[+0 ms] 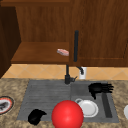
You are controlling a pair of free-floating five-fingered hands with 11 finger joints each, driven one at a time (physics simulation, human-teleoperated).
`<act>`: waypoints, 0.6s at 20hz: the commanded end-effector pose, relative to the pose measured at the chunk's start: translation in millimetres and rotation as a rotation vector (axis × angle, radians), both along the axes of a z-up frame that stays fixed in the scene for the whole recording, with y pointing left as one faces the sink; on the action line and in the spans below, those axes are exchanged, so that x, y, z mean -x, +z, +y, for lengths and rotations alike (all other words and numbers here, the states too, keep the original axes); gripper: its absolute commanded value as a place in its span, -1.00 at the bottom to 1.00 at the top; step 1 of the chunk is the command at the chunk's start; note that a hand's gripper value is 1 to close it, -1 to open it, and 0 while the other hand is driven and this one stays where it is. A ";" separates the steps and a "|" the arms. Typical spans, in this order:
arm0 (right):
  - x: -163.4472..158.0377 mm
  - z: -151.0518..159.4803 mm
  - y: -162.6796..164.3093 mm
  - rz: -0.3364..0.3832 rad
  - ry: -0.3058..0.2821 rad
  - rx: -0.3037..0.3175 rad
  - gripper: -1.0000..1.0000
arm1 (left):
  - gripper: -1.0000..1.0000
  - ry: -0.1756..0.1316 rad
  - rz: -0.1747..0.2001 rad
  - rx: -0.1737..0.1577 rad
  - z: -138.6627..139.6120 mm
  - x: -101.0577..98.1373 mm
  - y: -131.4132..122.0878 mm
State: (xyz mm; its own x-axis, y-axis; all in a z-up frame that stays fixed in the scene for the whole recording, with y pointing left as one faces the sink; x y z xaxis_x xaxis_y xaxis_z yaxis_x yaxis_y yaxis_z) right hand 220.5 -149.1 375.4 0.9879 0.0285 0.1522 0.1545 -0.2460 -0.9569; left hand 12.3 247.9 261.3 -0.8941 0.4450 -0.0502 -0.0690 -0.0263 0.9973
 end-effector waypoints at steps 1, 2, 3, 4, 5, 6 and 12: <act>3.7 0.0 -21.8 0.030 0.105 -0.048 -1.00 | 0.00 0.000 0.000 0.000 0.0 0.0 0.0; 4.3 0.0 -26.3 0.035 0.125 -0.045 -1.00 | 0.00 0.000 0.000 0.000 0.0 0.0 0.0; 4.8 0.0 -31.1 0.039 0.145 -0.042 -1.00 | 0.00 0.000 0.000 0.000 0.0 0.0 0.0; 4.8 0.0 -35.8 0.045 0.165 -0.040 -1.00 | 0.00 0.000 0.000 0.000 0.0 0.0 0.0; 4.7 -0.1 -40.2 0.050 0.187 -0.036 -1.00 | 0.00 0.000 0.000 0.000 0.0 0.0 0.0; 5.2 -0.1 -44.7 0.053 0.210 -0.034 -1.00 | 0.00 0.000 0.000 0.000 0.0 0.0 0.0; 6.8 -0.1 -71.5 0.081 0.348 -0.022 -1.00 | 0.00 0.000 0.000 0.000 0.0 0.0 0.0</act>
